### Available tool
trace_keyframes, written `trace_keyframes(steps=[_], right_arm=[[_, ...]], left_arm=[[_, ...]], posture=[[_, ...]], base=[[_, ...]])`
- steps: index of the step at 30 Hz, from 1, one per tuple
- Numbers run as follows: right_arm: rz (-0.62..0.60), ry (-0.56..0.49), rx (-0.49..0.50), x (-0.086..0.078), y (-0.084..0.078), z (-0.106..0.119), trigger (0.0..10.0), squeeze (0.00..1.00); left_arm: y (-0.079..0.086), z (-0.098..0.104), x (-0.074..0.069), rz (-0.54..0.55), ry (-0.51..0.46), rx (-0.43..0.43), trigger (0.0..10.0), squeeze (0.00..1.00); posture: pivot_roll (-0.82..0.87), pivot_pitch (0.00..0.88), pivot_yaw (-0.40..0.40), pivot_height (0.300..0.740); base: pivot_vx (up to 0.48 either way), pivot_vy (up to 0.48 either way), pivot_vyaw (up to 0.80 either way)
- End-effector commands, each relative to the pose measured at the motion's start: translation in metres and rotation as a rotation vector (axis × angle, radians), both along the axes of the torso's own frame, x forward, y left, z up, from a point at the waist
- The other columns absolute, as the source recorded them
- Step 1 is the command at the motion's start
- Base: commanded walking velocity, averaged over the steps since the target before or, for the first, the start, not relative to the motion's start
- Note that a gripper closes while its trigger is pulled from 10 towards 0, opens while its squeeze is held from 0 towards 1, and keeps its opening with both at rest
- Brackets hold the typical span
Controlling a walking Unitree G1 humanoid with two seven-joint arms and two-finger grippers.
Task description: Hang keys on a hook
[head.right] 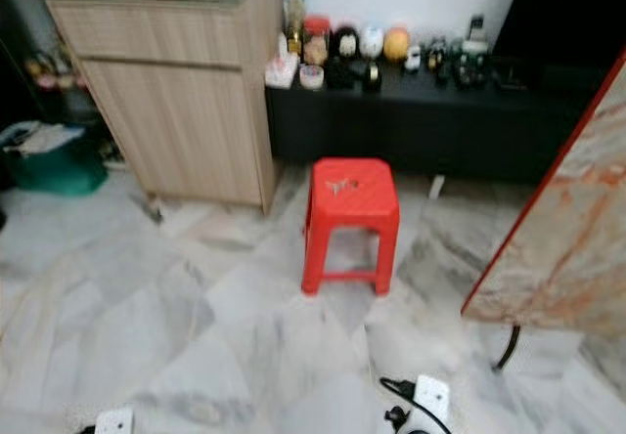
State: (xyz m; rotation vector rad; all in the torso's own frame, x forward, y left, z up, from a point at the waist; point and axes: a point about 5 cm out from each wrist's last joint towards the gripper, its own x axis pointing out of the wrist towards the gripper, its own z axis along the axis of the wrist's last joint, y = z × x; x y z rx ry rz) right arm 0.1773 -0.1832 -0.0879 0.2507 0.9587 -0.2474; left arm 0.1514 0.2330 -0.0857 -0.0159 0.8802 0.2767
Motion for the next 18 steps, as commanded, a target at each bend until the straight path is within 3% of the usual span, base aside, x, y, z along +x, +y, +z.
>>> trace_keyframes(steps=[1,10,18], right_arm=[[-0.008,0.020,-0.016,-0.0070,-0.0070,-0.0023,10.0,0.00],[0.042,0.025,-0.027,-0.0063,-0.0064,-0.0021,10.0,0.00],[0.069,0.016,-0.040,-0.0059,-0.0073,-0.0016,10.0,0.00]], left_arm=[[-0.0059,-0.0027,-0.0031,-0.008,0.010,-0.013,10.0,0.00],[-0.0067,-0.0010,0.0005,-0.009,-0.012,-0.022,10.0,0.00],[-0.0091,0.0003,0.0037,-0.012,-0.032,-0.019,10.0,0.00]], posture=[[0.05,0.058,0.002,0.740],[0.05,0.059,0.003,0.740],[0.05,0.060,0.002,0.740]], base=[[0.000,0.000,0.00],[0.000,0.000,0.00],[0.296,0.000,0.00]])
